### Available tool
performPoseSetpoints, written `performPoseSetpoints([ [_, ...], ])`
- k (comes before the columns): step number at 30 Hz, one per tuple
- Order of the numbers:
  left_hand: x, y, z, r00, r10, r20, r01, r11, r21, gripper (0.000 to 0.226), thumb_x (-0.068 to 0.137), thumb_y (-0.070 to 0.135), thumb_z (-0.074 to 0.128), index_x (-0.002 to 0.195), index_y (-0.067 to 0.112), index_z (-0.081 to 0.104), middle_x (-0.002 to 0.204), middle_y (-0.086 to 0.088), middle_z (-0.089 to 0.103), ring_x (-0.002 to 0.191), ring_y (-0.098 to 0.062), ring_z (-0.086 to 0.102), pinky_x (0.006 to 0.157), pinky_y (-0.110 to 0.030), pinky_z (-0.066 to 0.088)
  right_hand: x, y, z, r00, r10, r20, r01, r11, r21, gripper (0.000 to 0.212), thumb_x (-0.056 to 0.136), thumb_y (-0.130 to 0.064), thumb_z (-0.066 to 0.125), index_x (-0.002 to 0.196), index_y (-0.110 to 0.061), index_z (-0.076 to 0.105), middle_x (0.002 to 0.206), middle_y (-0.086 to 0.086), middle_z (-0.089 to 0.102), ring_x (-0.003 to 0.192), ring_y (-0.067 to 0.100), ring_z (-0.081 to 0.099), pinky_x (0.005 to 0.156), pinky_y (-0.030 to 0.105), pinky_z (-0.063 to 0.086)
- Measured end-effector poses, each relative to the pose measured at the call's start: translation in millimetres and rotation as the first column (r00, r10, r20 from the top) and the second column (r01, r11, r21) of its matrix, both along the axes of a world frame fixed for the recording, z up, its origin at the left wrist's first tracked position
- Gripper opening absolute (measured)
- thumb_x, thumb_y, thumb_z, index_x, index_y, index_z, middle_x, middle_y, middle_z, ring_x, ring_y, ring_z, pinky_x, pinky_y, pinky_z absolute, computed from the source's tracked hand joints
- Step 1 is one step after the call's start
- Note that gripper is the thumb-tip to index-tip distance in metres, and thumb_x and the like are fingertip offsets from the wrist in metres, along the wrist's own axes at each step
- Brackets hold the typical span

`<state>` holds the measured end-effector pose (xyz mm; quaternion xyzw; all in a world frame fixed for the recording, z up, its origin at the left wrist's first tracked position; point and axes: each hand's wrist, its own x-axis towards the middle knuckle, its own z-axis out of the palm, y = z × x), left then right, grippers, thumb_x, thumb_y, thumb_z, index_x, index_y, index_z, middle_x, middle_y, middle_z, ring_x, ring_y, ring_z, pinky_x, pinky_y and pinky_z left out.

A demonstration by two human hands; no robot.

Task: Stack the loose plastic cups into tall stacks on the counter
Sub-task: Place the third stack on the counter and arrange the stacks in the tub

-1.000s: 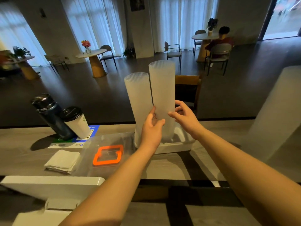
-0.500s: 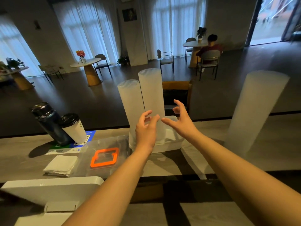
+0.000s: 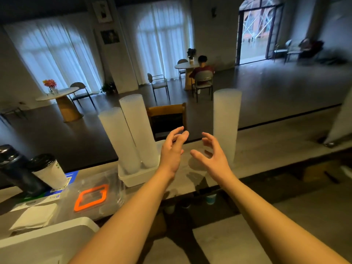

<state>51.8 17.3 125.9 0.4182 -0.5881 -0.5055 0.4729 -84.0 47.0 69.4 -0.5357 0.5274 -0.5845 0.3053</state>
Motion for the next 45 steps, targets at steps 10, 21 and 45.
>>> performPoseSetpoints([
  [10, -62.4, -13.8, -27.8, 0.992, -0.12, 0.044, 0.119, 0.992, 0.028, 0.052, 0.083, 0.054, 0.065, 0.131, 0.037, 0.059, 0.139, 0.003, 0.052, 0.125, -0.011, 0.049, 0.104, -0.046, 0.046, -79.0, 25.8, -18.0, 0.964, -0.258, 0.06, 0.257, 0.966, 0.033, 0.056, 0.083, -0.044, 0.076, 0.131, -0.04, 0.048, 0.128, -0.011, 0.051, 0.116, 0.004, 0.05, 0.09, 0.026, 0.048],
  [21, -97.8, -60.1, -51.0, 0.994, -0.11, 0.005, 0.107, 0.975, 0.196, 0.035, 0.097, 0.039, 0.057, 0.13, 0.031, 0.055, 0.118, 0.014, 0.057, 0.118, -0.014, 0.052, 0.101, -0.043, 0.045, -114.2, -23.6, -26.4, 0.982, -0.116, 0.147, 0.087, 0.979, 0.185, 0.066, 0.085, -0.061, 0.057, 0.145, -0.039, 0.041, 0.138, -0.003, 0.051, 0.125, 0.016, 0.051, 0.077, 0.022, 0.046],
  [45, -23.4, -49.4, 20.6, 0.998, 0.028, -0.048, -0.027, 0.999, 0.019, 0.035, 0.095, 0.049, 0.055, 0.124, 0.029, 0.056, 0.122, -0.003, 0.063, 0.114, -0.023, 0.061, 0.092, -0.044, 0.054, -53.0, -50.0, 57.3, 0.973, 0.208, 0.097, -0.215, 0.974, 0.067, 0.041, 0.098, -0.047, 0.055, 0.137, -0.038, 0.051, 0.111, -0.017, 0.068, 0.103, -0.002, 0.065, 0.088, 0.03, 0.05],
])
